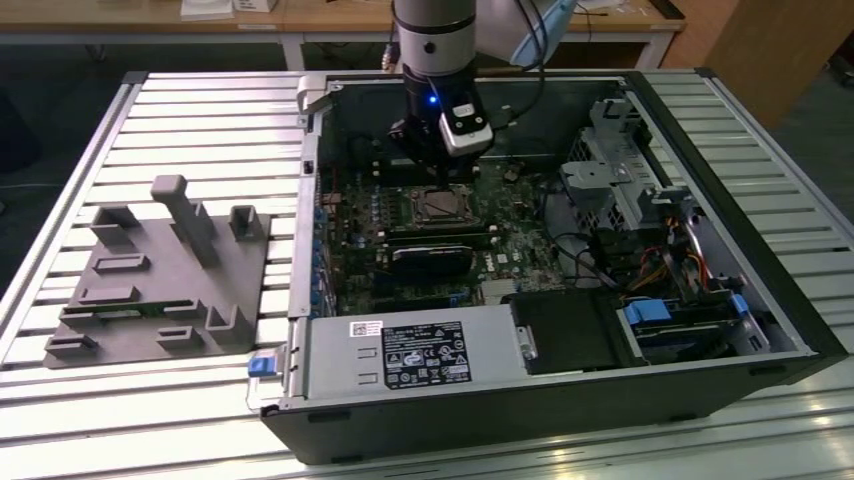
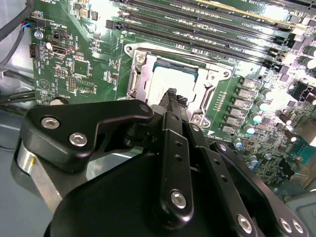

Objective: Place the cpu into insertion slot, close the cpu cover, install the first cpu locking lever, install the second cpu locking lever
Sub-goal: 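Install the second cpu locking lever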

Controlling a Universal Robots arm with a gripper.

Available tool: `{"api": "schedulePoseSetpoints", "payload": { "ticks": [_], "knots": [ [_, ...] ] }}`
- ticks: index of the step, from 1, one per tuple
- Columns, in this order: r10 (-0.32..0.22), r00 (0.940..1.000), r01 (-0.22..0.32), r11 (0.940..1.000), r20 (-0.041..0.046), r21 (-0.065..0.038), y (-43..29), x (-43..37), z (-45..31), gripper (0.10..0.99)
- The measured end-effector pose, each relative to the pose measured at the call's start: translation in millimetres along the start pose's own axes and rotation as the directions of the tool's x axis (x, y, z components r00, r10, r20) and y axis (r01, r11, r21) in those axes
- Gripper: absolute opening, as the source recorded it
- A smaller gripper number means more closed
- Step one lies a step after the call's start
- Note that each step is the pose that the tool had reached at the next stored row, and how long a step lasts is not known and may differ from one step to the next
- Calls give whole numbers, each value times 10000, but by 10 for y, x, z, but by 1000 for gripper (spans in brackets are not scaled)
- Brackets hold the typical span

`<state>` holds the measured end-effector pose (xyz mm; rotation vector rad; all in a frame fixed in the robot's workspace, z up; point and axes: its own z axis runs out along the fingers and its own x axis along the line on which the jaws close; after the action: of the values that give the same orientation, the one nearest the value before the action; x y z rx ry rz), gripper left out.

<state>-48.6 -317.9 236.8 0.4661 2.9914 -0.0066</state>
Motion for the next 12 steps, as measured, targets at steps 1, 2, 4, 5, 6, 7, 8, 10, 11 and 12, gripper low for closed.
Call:
{"api": "schedulePoseSetpoints", "payload": {
  "ticks": [1,2,4,5,6,7,8,10,11,12],
  "knots": [
    [0,10000,0,10000,1,-1,-4,-1,1,106],
    [2,10000,-2,10000,1,-3,-8,-2,1,106],
    [1,10000,-1,10000,1,-2,-19,-6,1,106],
    [2,10000,-2,10000,1,-2,-25,-8,1,106],
    [2,10000,-2,10000,1,-1,-30,-9,1,106],
    [1,10000,-1,10000,1,-1,-35,-11,2,106],
    [2,10000,-2,10000,1,-2,-40,-13,2,106],
    [1,10000,-1,10000,1,-1,-54,-17,2,106],
    [1,10000,-1,10000,1,-1,-61,-19,2,106],
    [2,10000,-2,10000,1,-2,-68,-21,3,106]
  ]
}}
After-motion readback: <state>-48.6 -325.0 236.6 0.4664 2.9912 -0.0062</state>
